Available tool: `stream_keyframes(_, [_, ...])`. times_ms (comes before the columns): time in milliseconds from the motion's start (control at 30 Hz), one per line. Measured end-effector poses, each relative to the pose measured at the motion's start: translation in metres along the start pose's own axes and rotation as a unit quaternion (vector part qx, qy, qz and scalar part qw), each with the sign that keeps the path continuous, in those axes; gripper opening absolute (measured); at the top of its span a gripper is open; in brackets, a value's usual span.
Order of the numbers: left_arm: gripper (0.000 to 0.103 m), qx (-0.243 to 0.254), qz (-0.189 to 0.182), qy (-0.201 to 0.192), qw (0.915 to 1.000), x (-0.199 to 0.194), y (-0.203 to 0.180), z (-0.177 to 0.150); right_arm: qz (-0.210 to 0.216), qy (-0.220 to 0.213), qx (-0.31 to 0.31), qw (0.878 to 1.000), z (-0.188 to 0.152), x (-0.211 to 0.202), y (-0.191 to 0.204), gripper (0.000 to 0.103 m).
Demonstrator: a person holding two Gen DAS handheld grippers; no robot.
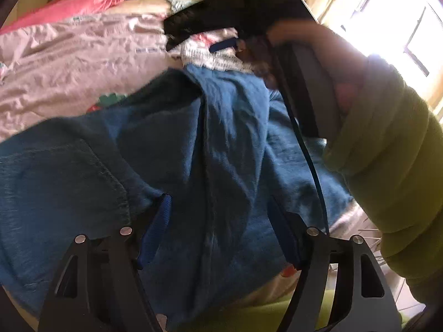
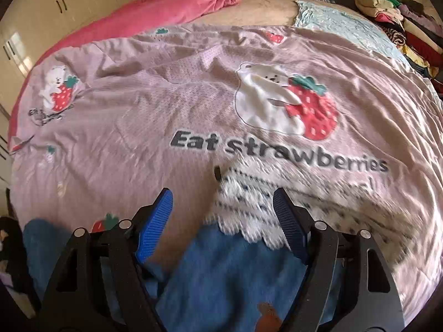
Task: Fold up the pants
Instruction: 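Grasp the lace-trimmed leg hem with the right gripper and lift it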
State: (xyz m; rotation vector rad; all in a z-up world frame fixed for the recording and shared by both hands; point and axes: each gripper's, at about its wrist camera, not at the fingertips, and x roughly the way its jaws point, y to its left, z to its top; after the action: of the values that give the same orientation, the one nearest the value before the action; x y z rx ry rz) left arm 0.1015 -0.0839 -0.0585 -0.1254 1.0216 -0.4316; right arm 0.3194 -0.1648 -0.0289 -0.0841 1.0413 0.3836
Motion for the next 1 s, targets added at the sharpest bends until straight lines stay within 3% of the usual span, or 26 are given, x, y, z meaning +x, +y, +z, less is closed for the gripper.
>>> stream_keyframes(133, [0.069, 0.011, 0.006, 0.008, 0.9999, 0.009, -0.002, -0.002, -0.03, 0.022, 0.014, 0.999, 0.004, 0.027, -0.01, 0.064])
stream_keyframes(200, [0.069, 0.011, 0.004, 0.007, 0.9999, 0.009, -0.001, -0.001, -0.044, 0.012, 0.004, 0.999, 0.003, 0.028, -0.015, 0.036])
stream_keyframes(233, [0.069, 0.009, 0.001, 0.006, 0.9999, 0.01, 0.0, -0.001, -0.032, 0.0, 0.006, 0.999, 0.001, 0.024, -0.019, 0.028])
stream_keyframes(267, [0.069, 0.009, -0.001, 0.005, 0.9999, 0.009, 0.0, -0.001, -0.012, -0.01, 0.015, 1.0, 0.0, 0.017, -0.026, 0.008])
stream_keyframes(300, [0.069, 0.01, -0.001, 0.005, 0.9999, 0.01, 0.0, 0.001, -0.002, -0.016, 0.023, 1.0, -0.002, 0.011, -0.03, 0.006])
stream_keyframes(600, [0.067, 0.021, -0.001, -0.02, 0.9996, 0.001, -0.006, 0.005, 0.031, -0.101, 0.079, 0.991, -0.047, -0.103, -0.087, 0.005])
stream_keyframes(633, [0.062, 0.027, 0.003, -0.023, 0.9994, -0.001, -0.009, 0.005, 0.03, -0.112, 0.087, 0.989, -0.058, -0.119, -0.094, 0.005])
stream_keyframes(700, [0.039, 0.037, 0.012, -0.028, 0.9988, -0.001, -0.012, 0.007, 0.032, -0.124, 0.102, 0.987, -0.074, -0.139, -0.106, 0.005])
stream_keyframes(733, [0.033, 0.039, 0.013, -0.028, 0.9987, -0.003, -0.016, 0.005, 0.034, -0.127, 0.108, 0.985, -0.08, -0.145, -0.11, 0.005])
stream_keyframes(800, [0.005, 0.046, 0.019, -0.029, 0.9983, 0.0, -0.018, 0.006, 0.031, -0.133, 0.12, 0.983, -0.101, -0.165, -0.119, 0.005])
stream_keyframes(1000, [0.004, 0.09, 0.029, -0.045, 0.9945, -0.019, -0.023, 0.002, 0.034, -0.129, 0.148, 0.98, -0.16, -0.201, -0.133, 0.005])
